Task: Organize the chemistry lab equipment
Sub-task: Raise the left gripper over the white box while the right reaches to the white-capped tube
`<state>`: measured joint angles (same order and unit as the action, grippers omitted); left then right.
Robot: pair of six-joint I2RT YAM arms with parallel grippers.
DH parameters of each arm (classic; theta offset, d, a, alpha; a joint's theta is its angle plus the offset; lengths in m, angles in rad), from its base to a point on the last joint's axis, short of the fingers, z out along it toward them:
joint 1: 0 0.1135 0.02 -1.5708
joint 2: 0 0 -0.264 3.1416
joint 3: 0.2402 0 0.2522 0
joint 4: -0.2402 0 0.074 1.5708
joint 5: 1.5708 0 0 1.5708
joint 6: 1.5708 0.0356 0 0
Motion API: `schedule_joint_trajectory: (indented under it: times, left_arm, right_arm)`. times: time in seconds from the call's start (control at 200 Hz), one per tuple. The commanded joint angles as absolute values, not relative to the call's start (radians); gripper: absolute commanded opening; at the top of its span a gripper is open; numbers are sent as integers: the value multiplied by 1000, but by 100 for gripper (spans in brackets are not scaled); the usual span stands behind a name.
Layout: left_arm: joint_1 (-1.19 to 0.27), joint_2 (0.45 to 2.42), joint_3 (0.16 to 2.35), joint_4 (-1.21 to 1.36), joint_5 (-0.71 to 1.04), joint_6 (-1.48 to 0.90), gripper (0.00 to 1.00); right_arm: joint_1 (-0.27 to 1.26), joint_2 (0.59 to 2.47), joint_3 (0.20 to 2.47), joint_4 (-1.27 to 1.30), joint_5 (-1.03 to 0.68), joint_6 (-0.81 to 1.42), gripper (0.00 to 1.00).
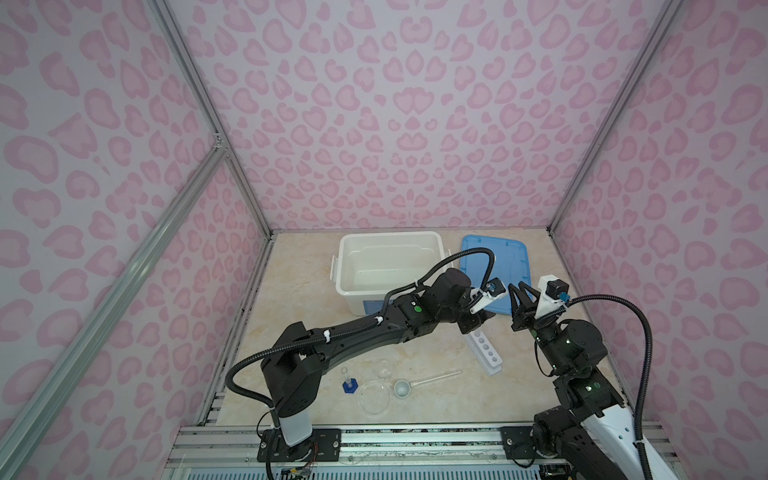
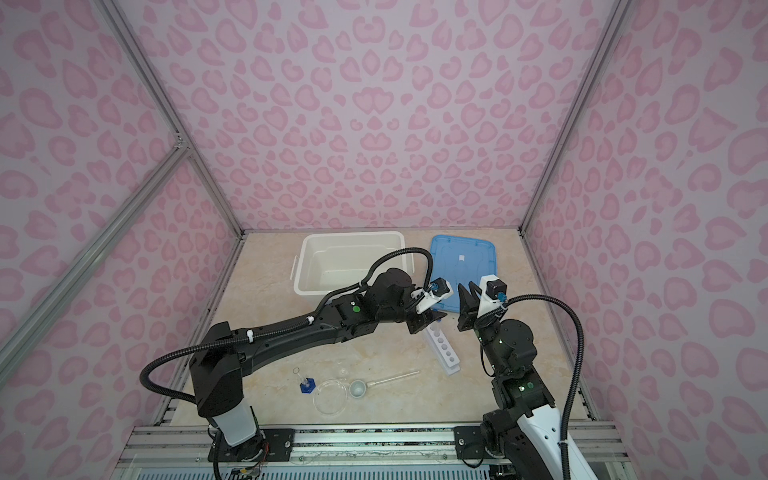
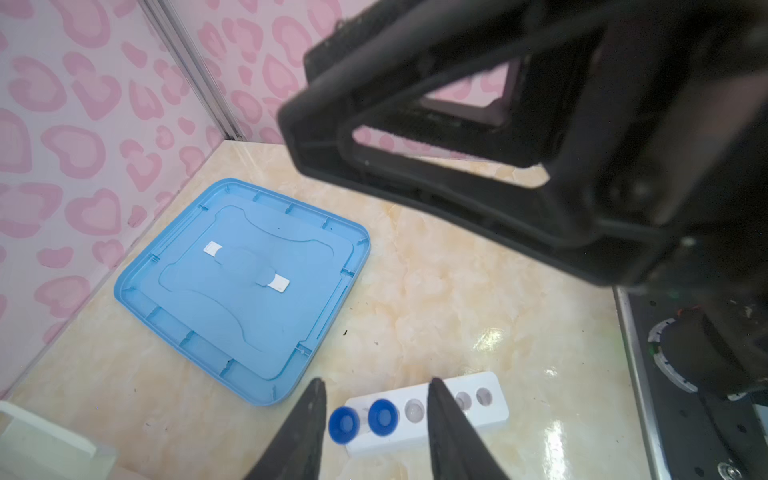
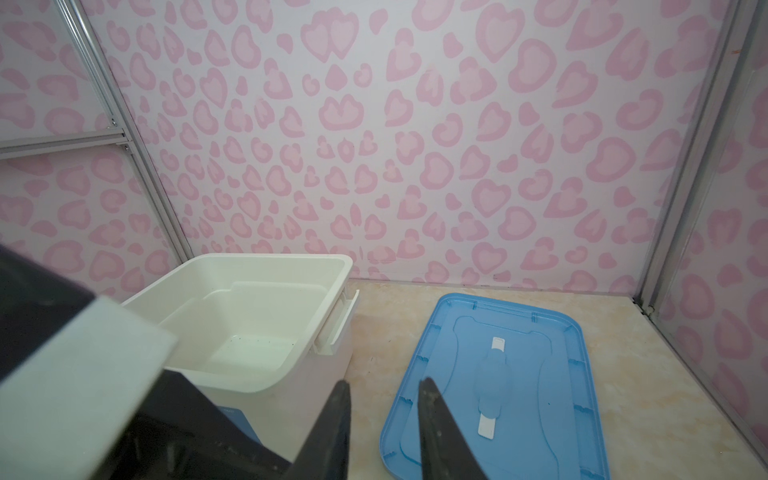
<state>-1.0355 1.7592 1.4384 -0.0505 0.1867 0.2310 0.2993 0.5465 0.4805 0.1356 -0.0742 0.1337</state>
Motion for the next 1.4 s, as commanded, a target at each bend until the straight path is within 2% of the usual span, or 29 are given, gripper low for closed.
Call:
schedule_joint_trajectory:
  times: [0.0,0.235,0.425,0.635,0.825,1.02,1.395]
  left_arm:
    - [-1025,1713,1427,-8,198,219,43]
    - [-893,1593,1291,68,269,114,42]
    - [-749,1415,1103,184,333,-24,43]
    - [-610,1218,899,316,328,-129,43]
    - [-475,1112,744,393,373,-250,43]
    - [-394,1073,678,419,402,-288,43]
    - [-374,1135,681,468,432,-294,43]
  right_arm:
    - [301,569,510,88,-107,118,29]
    - [338,694,621,-74,-215,75,34]
    - [485,814,743,-236,-170,-47,38]
    - [685,984,880,-444,-118,-208,40]
    - [752,1085,915,-546,-221,-294,45]
    - [820,1238,908,-604,-177,-365,54]
    - [910,1442,892,-653,-158,-413,52]
